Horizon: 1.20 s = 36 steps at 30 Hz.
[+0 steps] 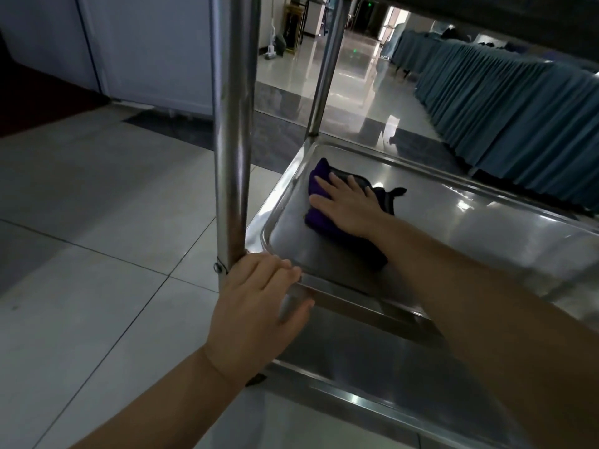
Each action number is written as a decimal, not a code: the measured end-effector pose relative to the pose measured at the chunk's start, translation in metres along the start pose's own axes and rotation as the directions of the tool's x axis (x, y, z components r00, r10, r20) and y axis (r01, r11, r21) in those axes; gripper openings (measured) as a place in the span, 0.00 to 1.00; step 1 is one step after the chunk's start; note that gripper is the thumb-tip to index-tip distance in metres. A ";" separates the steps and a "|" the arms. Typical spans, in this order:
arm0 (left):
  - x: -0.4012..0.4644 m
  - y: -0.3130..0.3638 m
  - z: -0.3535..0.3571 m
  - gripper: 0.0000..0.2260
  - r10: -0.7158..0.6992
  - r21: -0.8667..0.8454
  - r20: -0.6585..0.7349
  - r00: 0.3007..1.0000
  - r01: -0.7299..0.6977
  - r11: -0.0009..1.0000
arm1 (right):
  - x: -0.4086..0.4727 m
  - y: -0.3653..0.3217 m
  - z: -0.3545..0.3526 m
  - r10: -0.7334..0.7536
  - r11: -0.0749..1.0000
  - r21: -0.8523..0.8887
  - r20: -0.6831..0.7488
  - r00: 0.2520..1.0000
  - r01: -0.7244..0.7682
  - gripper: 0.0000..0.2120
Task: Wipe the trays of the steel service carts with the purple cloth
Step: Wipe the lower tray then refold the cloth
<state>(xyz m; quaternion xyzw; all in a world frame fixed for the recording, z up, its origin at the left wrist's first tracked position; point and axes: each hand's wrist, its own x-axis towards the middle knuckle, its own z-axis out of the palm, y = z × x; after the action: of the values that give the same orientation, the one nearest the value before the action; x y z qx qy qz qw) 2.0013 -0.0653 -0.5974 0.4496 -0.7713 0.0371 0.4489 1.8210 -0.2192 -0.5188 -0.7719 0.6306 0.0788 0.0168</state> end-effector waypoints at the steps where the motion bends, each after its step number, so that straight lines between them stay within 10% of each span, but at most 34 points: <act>1: -0.001 -0.001 0.000 0.15 0.002 -0.013 0.000 1.000 -0.002 1.000 | 0.015 0.001 -0.002 0.022 1.000 0.015 0.005 1.000 -0.022 0.27; 7: -0.002 -0.020 -0.002 0.13 0.130 0.000 -0.040 0.991 -0.130 0.991 | 0.042 -0.016 -0.014 0.143 0.976 0.165 -0.005 0.990 -0.140 0.30; 25: 0.004 -0.003 -0.025 0.12 0.033 0.229 -0.191 0.981 0.012 0.973 | -0.085 -0.064 0.002 -0.365 0.921 0.161 0.032 0.930 0.356 0.26; 36: 0.003 -0.010 -0.031 0.11 0.195 0.322 -0.025 0.980 -0.177 0.930 | -0.174 0.018 0.022 -0.406 0.908 0.110 -0.017 0.914 0.405 0.36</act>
<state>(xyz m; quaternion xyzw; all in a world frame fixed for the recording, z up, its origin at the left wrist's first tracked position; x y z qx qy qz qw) 2.0285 -0.0588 -0.5801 0.4399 -0.7813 0.2162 0.3865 1.7681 -0.0509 -0.5143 -0.8837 0.4598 0.0409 0.0778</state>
